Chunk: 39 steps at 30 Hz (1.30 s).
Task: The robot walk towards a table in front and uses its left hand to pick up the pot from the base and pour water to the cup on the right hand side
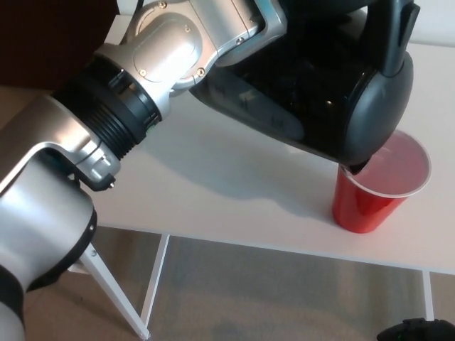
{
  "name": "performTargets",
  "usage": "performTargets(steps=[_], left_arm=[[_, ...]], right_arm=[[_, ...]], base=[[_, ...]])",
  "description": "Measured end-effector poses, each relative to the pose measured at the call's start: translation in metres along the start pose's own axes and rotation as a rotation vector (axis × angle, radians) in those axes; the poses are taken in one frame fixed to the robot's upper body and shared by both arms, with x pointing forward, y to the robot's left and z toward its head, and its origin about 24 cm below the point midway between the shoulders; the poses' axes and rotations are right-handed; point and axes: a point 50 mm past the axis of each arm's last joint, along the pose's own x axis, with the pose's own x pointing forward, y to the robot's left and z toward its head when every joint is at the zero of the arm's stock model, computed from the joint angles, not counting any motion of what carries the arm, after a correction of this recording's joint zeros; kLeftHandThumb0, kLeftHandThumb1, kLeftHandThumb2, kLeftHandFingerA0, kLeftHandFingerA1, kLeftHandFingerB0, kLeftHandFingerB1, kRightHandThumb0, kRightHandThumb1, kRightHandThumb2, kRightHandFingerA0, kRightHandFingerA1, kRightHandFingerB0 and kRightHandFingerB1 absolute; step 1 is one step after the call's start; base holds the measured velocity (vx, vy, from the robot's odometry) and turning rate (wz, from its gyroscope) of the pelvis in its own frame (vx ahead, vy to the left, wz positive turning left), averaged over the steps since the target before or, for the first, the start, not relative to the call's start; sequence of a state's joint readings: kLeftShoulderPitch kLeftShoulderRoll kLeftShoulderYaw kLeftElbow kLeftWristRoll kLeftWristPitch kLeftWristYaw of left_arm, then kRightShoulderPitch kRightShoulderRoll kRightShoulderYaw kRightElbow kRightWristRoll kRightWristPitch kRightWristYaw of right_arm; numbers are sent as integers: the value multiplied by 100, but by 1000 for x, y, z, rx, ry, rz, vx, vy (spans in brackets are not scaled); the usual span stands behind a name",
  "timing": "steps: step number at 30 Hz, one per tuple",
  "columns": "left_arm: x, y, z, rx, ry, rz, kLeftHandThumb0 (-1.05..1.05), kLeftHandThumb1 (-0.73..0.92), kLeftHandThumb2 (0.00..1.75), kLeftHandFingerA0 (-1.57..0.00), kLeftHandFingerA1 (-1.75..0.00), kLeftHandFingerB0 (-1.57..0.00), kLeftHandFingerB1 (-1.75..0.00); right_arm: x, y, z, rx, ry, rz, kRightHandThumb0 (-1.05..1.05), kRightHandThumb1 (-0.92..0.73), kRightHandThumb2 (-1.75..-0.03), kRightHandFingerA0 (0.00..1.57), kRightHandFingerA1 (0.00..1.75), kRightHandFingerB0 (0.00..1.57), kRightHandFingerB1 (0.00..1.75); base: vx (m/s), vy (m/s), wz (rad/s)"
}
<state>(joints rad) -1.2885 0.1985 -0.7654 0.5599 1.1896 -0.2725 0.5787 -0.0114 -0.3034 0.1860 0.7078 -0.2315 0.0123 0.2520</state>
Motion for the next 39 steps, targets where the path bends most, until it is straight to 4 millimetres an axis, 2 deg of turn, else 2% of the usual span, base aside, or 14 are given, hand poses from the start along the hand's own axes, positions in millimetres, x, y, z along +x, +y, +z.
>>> performTargets(steps=[6,8,11,13,14,16,31,32,33,34,35,36,37,39], left_arm=[[1,2,2,18,-27,-2,-41,55,61,-105,-160,-90,-57],[1,3,2,19,-28,2,-38,54,58,-97,-139,-86,-52],[1,3,2,10,-16,8,-37,56,57,-100,-144,-91,-57],[0,2,1,6,-8,9,-38,59,62,-101,-164,-87,-79],[-1,2,1,5,-5,8,-39,56,57,-101,-146,-92,-55],[-2,0,-1,5,3,5,-38,54,58,-95,-143,-91,-52],[-8,0,3,-163,225,35,-28,58,59,-99,-141,-75,-48],[-7,0,3,-170,233,36,-19,64,60,-86,-168,-78,-77],[-7,1,2,-203,275,35,-19,64,60,-86,-168,-78,-77],[-7,1,0,-233,318,33,-21,71,59,-79,-171,-70,-114],[-6,1,-1,-251,342,35,-19,78,63,-93,-143,-74,-104],[-4,2,-3,-271,373,40,-19,78,63,-93,-143,-74,-104],[-3,4,-6,-292,405,46,-10,78,64,-110,-112,-84,-83],[-3,5,-14,-333,474,57,-9,77,67,-115,-114,-83,-84]], right_arm=[[-1,-2,1,-4,-5,-5,-33,-65,-59,65,51,51,45],[-1,-2,1,-3,-5,-5,-33,-65,-59,65,51,51,45],[-1,-2,1,-1,-5,-5,-33,-65,-59,66,51,51,45],[-1,-2,1,-1,-5,-5,-33,-65,-59,66,51,51,45],[-1,-2,1,-1,-5,-5,-34,-65,-59,66,51,51,45],[-1,-2,1,-2,-4,-5,-34,-65,-59,66,51,52,45],[-1,-1,1,-7,-3,-1,-33,-65,-59,67,52,52,45],[-1,-1,1,-8,-3,-1,-33,-65,-59,67,51,52,44],[-1,-1,1,-7,-3,-1,-33,-65,-59,67,51,52,44],[-1,-1,1,-8,-3,-1,-34,-65,-59,66,52,51,45],[-1,-1,1,-7,-3,-1,-34,-65,-59,65,52,51,45],[-1,-1,1,-7,-3,-1,-34,-65,-59,65,52,51,45],[-1,-1,1,-7,-4,-1,-33,-65,-59,66,51,53,45],[-1,0,1,-6,-3,-1,-34,-65,-59,68,51,53,45]], base=[[0,0,0],[0,0,0],[0,0,0],[0,0,0],[0,0,0],[0,0,0],[0,0,0],[0,0,0],[0,0,0],[0,0,0],[0,0,0],[0,0,0],[0,0,0],[0,0,0]])
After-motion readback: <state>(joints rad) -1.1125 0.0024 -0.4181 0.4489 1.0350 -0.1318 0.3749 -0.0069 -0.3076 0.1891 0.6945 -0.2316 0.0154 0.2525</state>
